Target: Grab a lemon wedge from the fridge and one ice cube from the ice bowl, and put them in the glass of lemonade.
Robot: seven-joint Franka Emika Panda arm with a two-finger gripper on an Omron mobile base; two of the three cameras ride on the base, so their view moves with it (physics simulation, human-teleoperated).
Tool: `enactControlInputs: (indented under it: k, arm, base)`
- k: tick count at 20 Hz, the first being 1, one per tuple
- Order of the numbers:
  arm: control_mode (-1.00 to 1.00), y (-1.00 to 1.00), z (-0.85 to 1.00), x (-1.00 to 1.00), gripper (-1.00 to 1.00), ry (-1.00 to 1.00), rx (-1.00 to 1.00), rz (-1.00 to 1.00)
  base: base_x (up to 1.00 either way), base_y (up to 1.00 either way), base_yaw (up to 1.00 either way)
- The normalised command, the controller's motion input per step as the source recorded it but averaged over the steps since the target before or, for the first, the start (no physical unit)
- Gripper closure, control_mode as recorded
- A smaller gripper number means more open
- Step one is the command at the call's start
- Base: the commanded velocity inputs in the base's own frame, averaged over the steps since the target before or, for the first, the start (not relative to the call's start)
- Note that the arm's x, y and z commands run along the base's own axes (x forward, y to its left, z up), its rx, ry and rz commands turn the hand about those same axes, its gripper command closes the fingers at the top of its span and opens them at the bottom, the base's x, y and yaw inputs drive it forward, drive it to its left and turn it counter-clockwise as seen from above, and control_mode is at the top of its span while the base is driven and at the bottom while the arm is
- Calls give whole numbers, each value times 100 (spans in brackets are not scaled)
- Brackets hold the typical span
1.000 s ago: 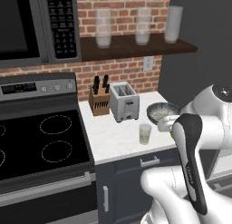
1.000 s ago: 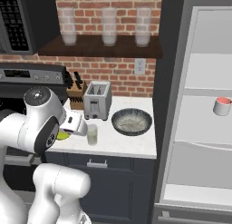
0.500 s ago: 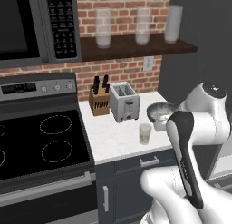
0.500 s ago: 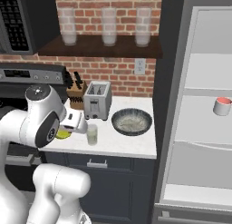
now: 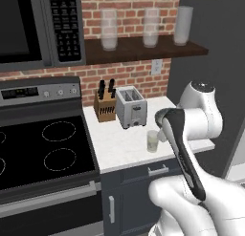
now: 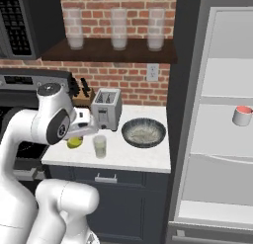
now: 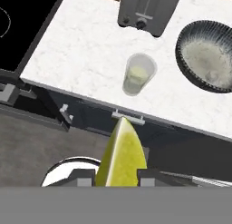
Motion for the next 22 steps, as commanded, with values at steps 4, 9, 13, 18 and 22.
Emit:
enactControlInputs:
  k: [4, 9, 13, 18, 22]
  arm:
    - [-100, 0, -14, 57, 100, 11, -16, 52]
    - [-100, 0, -46, 39, 100, 12, -32, 58]
    - [-100, 0, -59, 15, 100, 9, -44, 53]
    - [-100, 0, -41, 14, 100, 11, -44, 46]
    - [-100, 0, -18, 31, 100, 11, -38, 42]
  base:
    - [0, 0, 0]
    - [0, 0, 0]
    - [0, 0, 0]
    - [0, 0, 0]
    - [0, 0, 0]
